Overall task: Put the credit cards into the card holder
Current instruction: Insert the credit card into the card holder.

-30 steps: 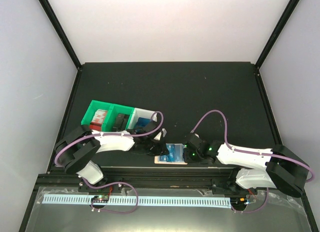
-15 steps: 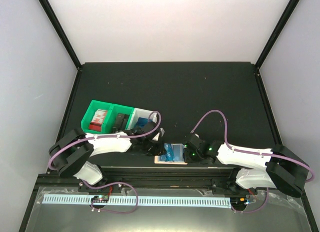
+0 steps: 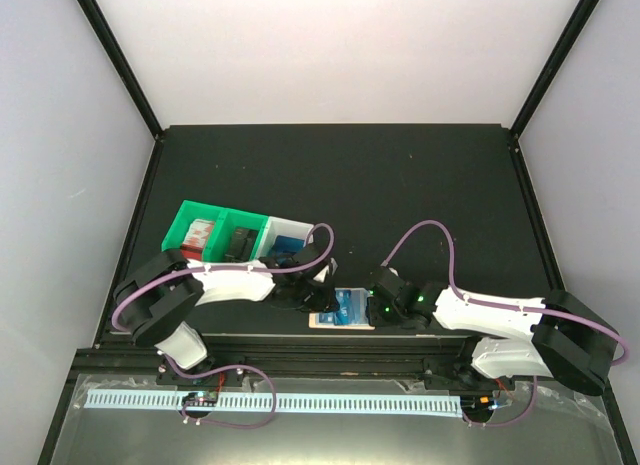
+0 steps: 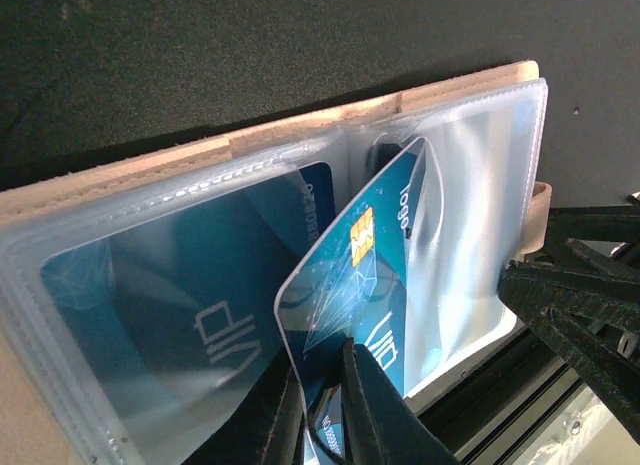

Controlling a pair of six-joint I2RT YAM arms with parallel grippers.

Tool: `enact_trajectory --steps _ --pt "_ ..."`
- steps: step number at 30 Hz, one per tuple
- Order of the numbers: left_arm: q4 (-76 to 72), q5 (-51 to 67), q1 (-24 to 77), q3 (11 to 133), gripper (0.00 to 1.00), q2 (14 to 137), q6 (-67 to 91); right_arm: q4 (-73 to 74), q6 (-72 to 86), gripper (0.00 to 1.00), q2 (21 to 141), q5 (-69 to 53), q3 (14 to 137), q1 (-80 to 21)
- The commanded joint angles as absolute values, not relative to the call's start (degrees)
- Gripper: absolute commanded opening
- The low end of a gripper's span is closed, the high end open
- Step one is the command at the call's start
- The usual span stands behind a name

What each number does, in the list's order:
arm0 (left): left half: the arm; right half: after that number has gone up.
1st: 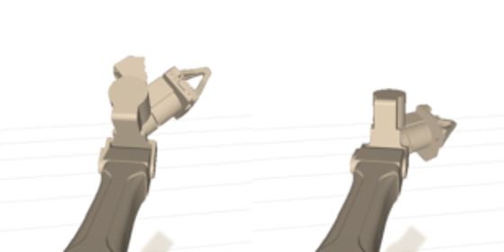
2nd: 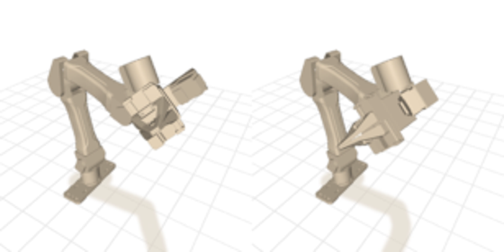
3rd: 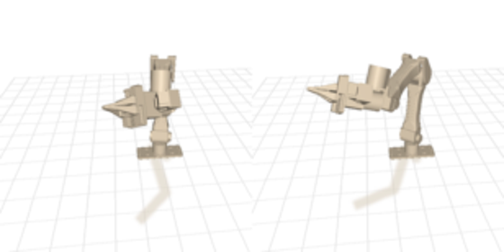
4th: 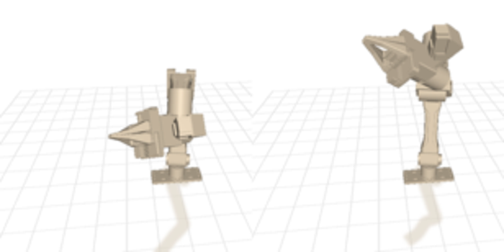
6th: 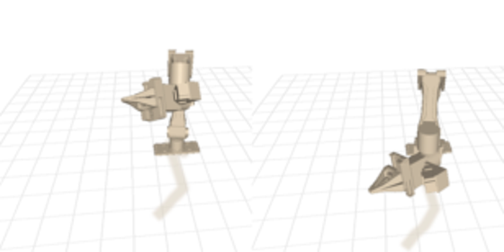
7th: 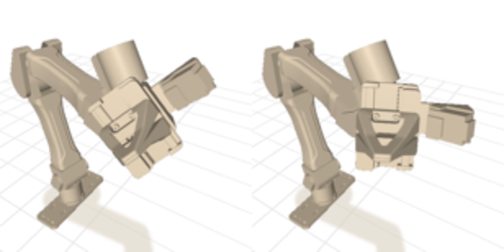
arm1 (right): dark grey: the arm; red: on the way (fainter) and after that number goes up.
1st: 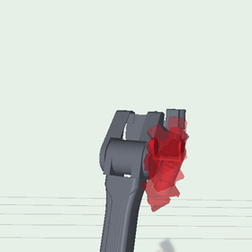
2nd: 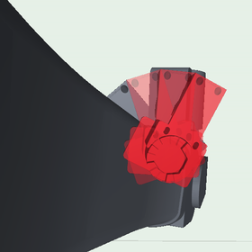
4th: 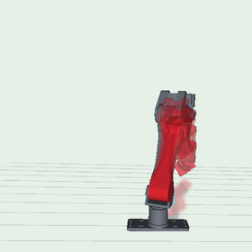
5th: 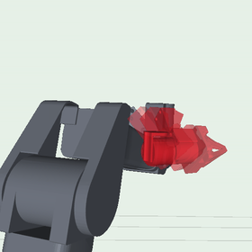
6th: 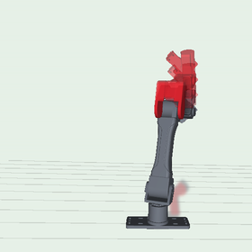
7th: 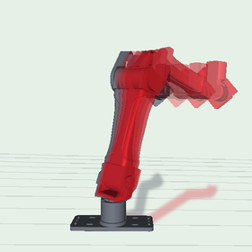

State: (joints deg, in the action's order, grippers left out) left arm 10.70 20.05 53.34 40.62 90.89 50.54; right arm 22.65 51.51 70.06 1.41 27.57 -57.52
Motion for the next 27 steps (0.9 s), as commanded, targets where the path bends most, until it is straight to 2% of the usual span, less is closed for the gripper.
enact_trajectory --steps 1,5,9,11,22,27 --pt "17.0 18.7 54.4 40.8 0.12 94.6 48.5 22.3 51.6 0.32 70.3 2.9 27.5 -57.8" --pt "19.2 16.5 54.4 41.3 0.17 94.1 48.3 22.8 51.7 0.32 70.0 3.4 27.5 -57.8" --pt "21.2 14.5 54.4 40.0 0.36 91.8 48.2 23.1 51.7 0.32 69.5 3.8 27.6 -57.8" --pt "20.8 15.0 54.4 39.4 0.39 91.1 48.3 23.0 51.4 0.33 69.7 3.7 27.7 -57.8" --pt "24.1 13.1 54.8 40.5 0.46 89.5 47.5 23.5 50.8 0.34 69.9 3.6 28.6 -57.8" --pt "27.0 10.8 55.1 43.1 0.46 90.9 45.7 23.7 50.7 0.34 70.0 3.8 29.3 -57.8"
